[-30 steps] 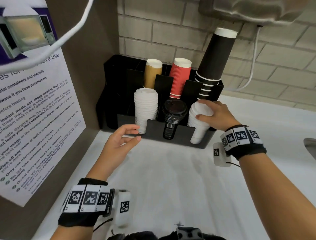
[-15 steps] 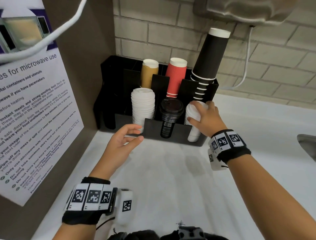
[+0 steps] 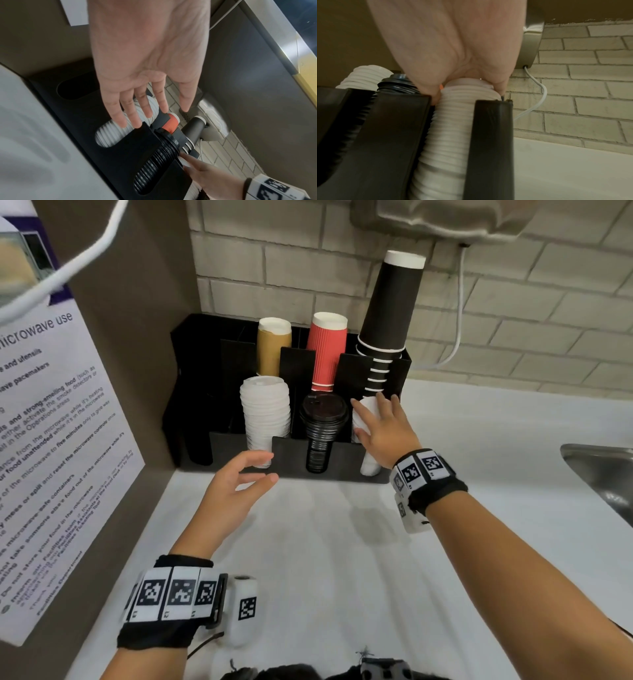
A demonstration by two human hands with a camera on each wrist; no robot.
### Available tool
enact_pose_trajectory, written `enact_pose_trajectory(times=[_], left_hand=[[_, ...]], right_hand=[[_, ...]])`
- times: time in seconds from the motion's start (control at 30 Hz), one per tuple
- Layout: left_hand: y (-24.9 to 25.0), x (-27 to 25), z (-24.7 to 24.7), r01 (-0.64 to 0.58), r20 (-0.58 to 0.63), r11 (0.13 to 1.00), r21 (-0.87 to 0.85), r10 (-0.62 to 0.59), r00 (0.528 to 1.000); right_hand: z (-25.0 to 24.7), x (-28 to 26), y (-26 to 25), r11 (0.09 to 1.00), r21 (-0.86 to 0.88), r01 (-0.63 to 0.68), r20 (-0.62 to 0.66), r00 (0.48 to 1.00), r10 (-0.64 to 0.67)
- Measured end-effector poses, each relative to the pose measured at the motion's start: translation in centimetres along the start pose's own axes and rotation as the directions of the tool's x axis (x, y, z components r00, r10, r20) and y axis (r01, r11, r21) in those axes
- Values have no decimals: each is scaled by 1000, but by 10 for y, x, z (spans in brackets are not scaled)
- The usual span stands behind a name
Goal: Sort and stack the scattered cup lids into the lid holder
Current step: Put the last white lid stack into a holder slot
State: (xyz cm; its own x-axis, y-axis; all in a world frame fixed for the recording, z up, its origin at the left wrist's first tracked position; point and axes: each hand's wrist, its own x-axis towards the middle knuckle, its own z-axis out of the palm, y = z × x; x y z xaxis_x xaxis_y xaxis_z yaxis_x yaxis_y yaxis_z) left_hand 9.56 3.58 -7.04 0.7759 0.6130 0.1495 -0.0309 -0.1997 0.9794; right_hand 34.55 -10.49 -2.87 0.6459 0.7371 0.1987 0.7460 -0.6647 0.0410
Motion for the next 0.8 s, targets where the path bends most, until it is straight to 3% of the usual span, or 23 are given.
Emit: enact_pose_trajectory(times=[0.33, 0.43, 0.53, 0.7, 0.8], left_hand=[[5, -1, 1, -25, 51, 999, 30, 24, 998], [8, -5, 3, -23, 51, 999, 26, 21, 998], [11, -10, 4, -15, 35, 999, 34, 14, 999], [12, -15, 1, 1, -4, 999, 35, -1, 1000], [13, -15, 0, 0, -17, 1000, 24, 0, 1000]], right_hand=[[-4, 5, -19, 994, 21, -104, 53, 993, 103], [-11, 1, -13, 977, 192, -97, 8, 995, 97], [-25, -1, 7, 913, 377, -156, 80, 988, 135], [-26, -2, 30, 960, 261, -97, 227, 973, 37], [-15, -11, 25, 970, 230, -80, 172, 984, 41]])
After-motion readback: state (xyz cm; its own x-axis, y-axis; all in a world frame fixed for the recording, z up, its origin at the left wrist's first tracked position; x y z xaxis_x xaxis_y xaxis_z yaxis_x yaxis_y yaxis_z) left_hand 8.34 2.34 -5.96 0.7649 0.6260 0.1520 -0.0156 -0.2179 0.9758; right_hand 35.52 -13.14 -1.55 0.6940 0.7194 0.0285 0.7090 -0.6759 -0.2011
